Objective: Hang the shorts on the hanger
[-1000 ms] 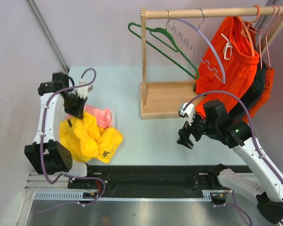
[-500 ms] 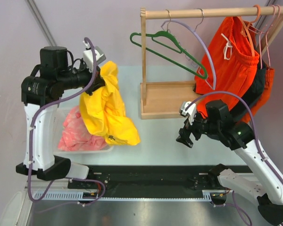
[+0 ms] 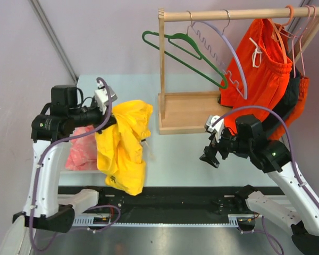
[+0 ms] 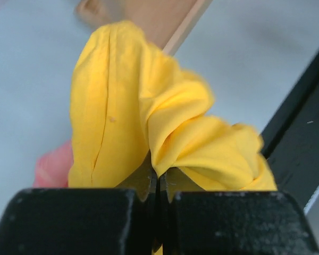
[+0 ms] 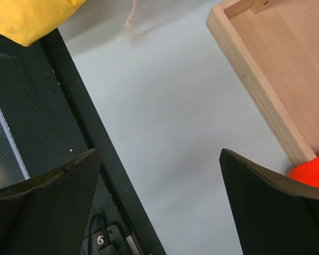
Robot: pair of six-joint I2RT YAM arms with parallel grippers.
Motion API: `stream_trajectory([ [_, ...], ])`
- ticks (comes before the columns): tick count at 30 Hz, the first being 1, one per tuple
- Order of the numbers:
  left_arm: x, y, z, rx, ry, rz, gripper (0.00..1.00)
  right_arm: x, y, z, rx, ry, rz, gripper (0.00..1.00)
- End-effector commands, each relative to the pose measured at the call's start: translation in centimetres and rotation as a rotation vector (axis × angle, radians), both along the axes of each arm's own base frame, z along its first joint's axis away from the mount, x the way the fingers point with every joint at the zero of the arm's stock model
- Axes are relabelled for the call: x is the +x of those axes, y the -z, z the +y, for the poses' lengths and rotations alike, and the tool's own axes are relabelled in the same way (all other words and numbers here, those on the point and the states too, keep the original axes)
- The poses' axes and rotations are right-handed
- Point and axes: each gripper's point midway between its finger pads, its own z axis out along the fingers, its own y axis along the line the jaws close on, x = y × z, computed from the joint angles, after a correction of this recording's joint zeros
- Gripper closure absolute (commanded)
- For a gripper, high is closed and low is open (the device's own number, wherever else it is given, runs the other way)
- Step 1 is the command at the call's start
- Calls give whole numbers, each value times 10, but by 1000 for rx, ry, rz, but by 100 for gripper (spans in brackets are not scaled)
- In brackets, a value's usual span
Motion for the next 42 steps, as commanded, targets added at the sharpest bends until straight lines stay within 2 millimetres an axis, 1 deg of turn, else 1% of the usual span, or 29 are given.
stream_trajectory([
  [1,27,65,81,199,-230,47,100,-1,-2,0,-8,-13,-4,2],
  [3,30,81,115,273,-283,56,100,-3,0,2,-9,-28,5,2],
  [4,26,93,122,297,-274,83,100,-2,0,3,-10,-34,4,2],
  [5,15,105,127,314,-254,137,100,-2,1,4,-10,-39,8,2],
  [6,11,111,141,366,-228,120,100,-2,2,4,-11,-42,11,2],
  [8,-3,139,155,431,-175,190,100,-2,3,6,-11,-49,18,2],
  [10,-23,170,174,482,-136,330,99,-3,3,7,-9,-56,22,2],
  [11,-33,179,179,487,-139,403,90,-3,4,8,-10,-63,28,2],
  [12,-33,187,190,474,-166,453,82,-3,4,8,-10,-65,29,2],
  [13,-26,178,192,456,-185,424,71,-2,5,8,-11,-64,29,2],
  [14,-19,169,192,430,-211,397,41,-2,5,8,-11,-64,28,2],
  [15,-10,155,189,402,-223,341,30,-1,5,9,-13,-64,32,2],
  [16,7,126,180,348,-225,226,20,-1,6,9,-11,-67,33,2],
  [17,16,110,171,296,-233,189,6,-1,6,10,-12,-71,32,2],
  [18,24,97,164,266,-233,159,3,0,7,11,-15,-75,36,2],
  [19,42,78,160,238,-234,114,0,1,7,11,-14,-74,32,2],
  [20,49,70,146,196,-233,135,0,2,8,12,-15,-76,34,2],
  [21,66,61,144,186,-230,112,0,4,9,13,-16,-78,36,2],
  [22,73,59,138,186,-226,110,0,6,7,15,-12,-79,27,1],
  [23,79,59,120,178,-200,127,0,7,7,15,-11,-78,27,1],
  [24,89,61,114,195,-194,109,0,8,7,16,-10,-79,23,1],
  [26,96,75,88,243,-154,142,0,11,7,17,-12,-77,20,1],
  [28,104,89,75,280,-134,166,0,12,7,16,-15,-69,12,1],
  [29,106,104,64,325,-113,210,0,12,6,16,-14,-68,9,1],
  [32,103,140,55,399,-68,312,0,12,6,15,-11,-58,13,1],
  [36,80,180,52,448,2,485,0,12,5,13,-15,-46,11,1],
  [38,70,193,49,445,32,551,2,13,6,12,-18,-43,9,1],
  [40,57,204,45,428,66,622,9,12,6,13,-17,-47,13,1],
  [42,48,210,42,430,92,667,26,12,6,14,-14,-53,14,2],
])
